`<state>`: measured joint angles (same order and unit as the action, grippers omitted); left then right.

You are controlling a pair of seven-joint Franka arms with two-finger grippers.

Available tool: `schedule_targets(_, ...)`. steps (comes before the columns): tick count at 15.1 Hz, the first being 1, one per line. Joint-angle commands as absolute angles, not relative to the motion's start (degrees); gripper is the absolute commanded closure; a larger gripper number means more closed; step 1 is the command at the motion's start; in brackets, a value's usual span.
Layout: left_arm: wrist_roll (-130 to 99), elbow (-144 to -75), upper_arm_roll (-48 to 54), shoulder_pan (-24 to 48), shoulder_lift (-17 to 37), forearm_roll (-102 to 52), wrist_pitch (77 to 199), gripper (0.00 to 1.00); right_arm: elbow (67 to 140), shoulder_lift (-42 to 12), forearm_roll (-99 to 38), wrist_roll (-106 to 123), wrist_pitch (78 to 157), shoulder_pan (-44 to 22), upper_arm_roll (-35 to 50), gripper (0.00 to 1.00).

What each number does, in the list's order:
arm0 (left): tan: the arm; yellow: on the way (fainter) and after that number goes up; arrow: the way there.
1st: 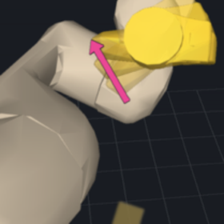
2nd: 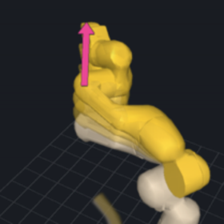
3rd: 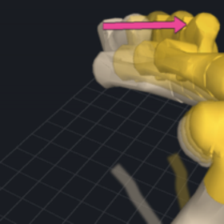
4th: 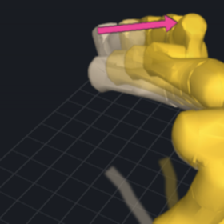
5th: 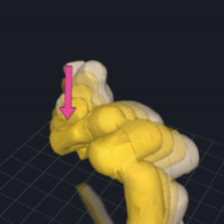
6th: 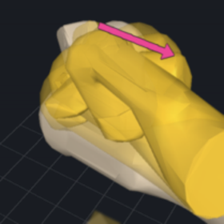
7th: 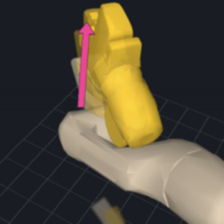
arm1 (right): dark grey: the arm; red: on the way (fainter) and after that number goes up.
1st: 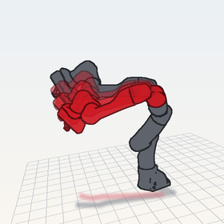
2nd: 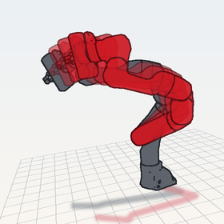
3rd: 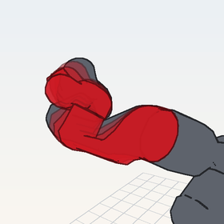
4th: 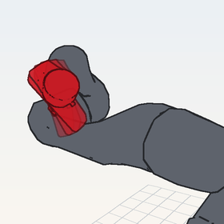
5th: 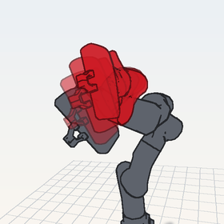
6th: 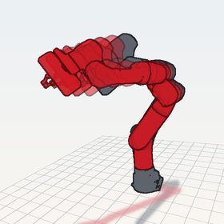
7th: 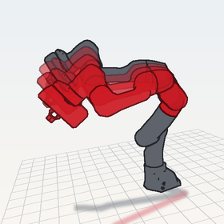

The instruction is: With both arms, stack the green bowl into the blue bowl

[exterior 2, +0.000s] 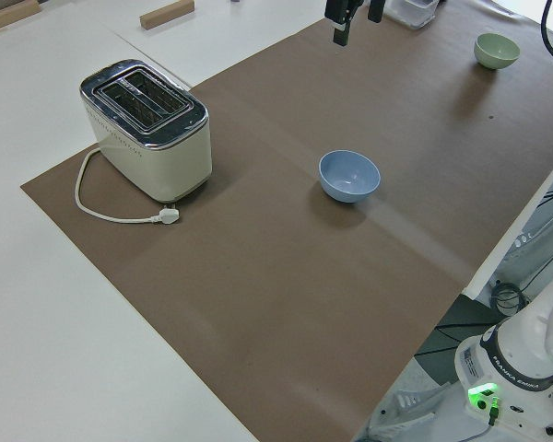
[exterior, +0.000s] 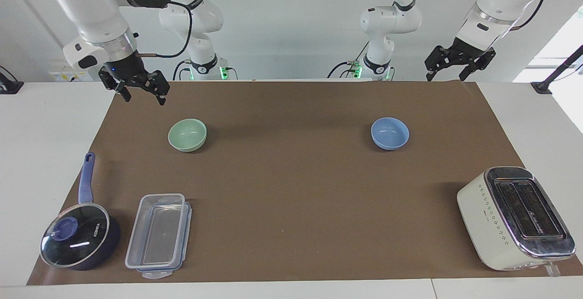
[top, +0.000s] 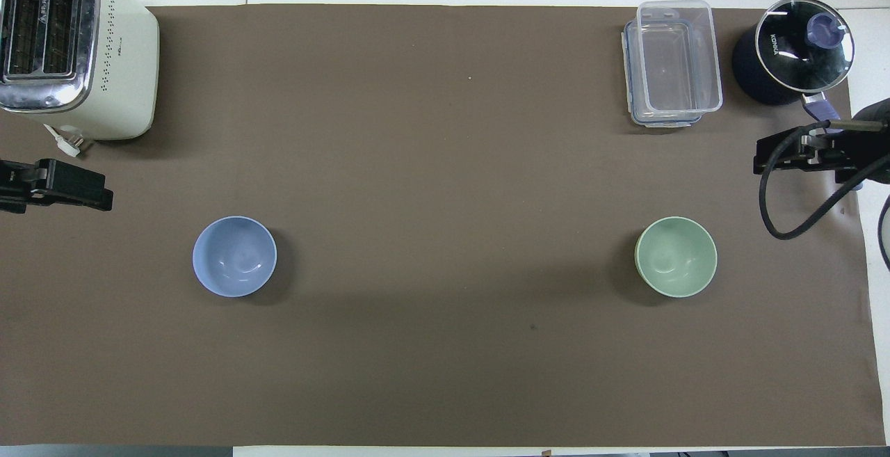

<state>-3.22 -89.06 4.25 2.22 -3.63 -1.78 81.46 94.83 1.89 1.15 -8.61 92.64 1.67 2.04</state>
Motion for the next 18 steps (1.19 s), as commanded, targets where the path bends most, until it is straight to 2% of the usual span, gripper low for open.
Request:
schedule_targets(1,-2.7,-90.4,4.4,1.9,-4.5,-1.3,82.4,0.00,95.4,2.5,0.4,-9.9,93.0,2.0,2.3,0.00)
schedule_targets(10,-2.7,-90.4,4.4,1.9,-4.5,-1.3,82.4,0.00,99.2,4.2,0.4,-6.4,93.4,2.3,2.0,0.00)
schedule_targets(18,-2.8,-90.4,4.4,2.1,-4.5,-1.3,82.4,0.00,122.8,14.1,0.2,-4.1,111.2,5.2,1.9,0.00)
